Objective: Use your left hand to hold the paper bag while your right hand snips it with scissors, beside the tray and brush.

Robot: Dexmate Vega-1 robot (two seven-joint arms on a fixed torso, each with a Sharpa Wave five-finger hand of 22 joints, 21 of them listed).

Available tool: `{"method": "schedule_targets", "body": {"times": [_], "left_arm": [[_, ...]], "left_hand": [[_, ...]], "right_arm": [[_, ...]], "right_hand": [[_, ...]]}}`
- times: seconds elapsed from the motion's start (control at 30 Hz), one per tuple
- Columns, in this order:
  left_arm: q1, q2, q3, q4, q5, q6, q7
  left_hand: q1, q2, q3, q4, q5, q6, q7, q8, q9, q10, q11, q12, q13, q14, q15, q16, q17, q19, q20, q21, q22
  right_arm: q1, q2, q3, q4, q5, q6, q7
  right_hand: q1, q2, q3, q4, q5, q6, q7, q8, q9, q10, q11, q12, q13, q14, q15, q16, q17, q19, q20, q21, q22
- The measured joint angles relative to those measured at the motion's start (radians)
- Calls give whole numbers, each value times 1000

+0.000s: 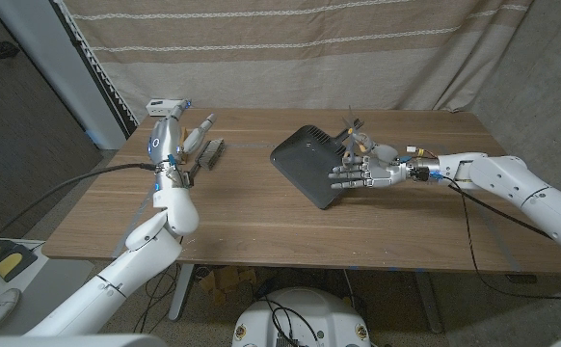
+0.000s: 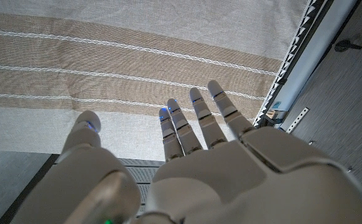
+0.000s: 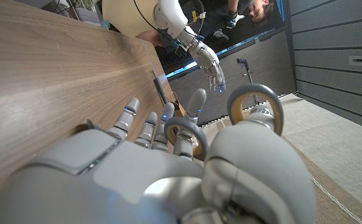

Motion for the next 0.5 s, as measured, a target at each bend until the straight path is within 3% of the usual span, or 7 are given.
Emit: {"method": "schedule_targets", "body": {"times": [0.5], "left_arm": [[1, -2, 5, 7, -12, -13, 1]], "left_hand": [[0, 0, 0, 0, 6, 0, 0, 0, 0, 0, 0, 0, 0, 0, 0, 0, 0, 0, 0, -4, 0]], "right_arm": [[24, -9, -40, -16, -35, -13, 39]], "right_hand": [[0, 0, 0, 0, 0, -4, 4, 0, -4, -3, 3, -1, 4, 0, 0, -4, 0, 3, 3, -8, 0]]}}
